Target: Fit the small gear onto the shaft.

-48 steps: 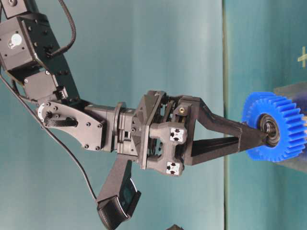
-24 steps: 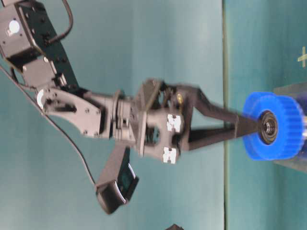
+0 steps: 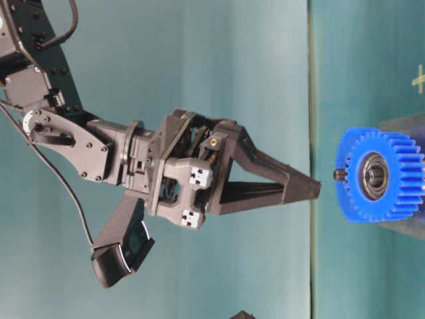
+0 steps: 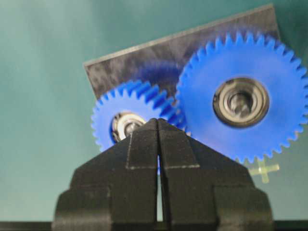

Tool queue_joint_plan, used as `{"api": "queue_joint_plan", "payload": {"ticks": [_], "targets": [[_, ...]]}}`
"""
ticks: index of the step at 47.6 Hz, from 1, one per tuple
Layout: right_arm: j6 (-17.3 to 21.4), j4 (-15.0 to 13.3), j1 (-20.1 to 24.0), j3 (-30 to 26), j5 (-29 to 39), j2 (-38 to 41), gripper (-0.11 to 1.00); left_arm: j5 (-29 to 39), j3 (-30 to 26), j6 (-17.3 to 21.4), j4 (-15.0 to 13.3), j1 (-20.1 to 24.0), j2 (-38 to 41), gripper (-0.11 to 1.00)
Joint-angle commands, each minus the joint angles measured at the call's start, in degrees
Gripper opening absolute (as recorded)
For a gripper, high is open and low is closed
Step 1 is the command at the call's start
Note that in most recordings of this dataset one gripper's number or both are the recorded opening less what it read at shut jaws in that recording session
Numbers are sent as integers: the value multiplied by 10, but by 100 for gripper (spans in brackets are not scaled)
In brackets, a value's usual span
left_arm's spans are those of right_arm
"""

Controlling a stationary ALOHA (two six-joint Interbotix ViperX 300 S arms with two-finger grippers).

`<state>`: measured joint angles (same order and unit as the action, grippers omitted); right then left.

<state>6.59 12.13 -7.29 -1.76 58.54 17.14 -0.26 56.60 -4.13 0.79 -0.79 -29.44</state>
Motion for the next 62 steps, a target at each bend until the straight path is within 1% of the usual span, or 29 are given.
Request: {"api": "queue_joint_plan", "payload": {"ticks": [1, 8, 16, 27, 36, 44, 49, 52, 62], "targets": [[5, 1, 1, -10, -4, -10, 0, -5, -5, -1, 2, 0, -3, 0], [3, 1, -1, 3, -4, 3, 0, -5, -5, -1, 1, 0, -2, 0], [5, 1, 2, 31, -15, 18, 0, -5, -4, -1, 1, 0, -2, 0], [11, 1, 2, 75, -38, 5, 0, -5, -7, -1, 2, 0, 3, 0], [42, 3, 8, 112, -41, -17, 0, -5, -8, -1, 1, 0, 8, 0], [74, 6, 56, 131, -26, -65, 0, -5, -9, -1, 2, 0, 6, 0], [90, 3, 65, 129, -23, -88, 0, -5, -9, -1, 1, 0, 7, 0], [91, -3, 54, 121, -25, -94, 0, -6, -9, -1, 2, 0, 8, 0], [90, -43, 24, 82, -48, -72, 0, -5, -9, -1, 1, 0, 9, 0]]}}
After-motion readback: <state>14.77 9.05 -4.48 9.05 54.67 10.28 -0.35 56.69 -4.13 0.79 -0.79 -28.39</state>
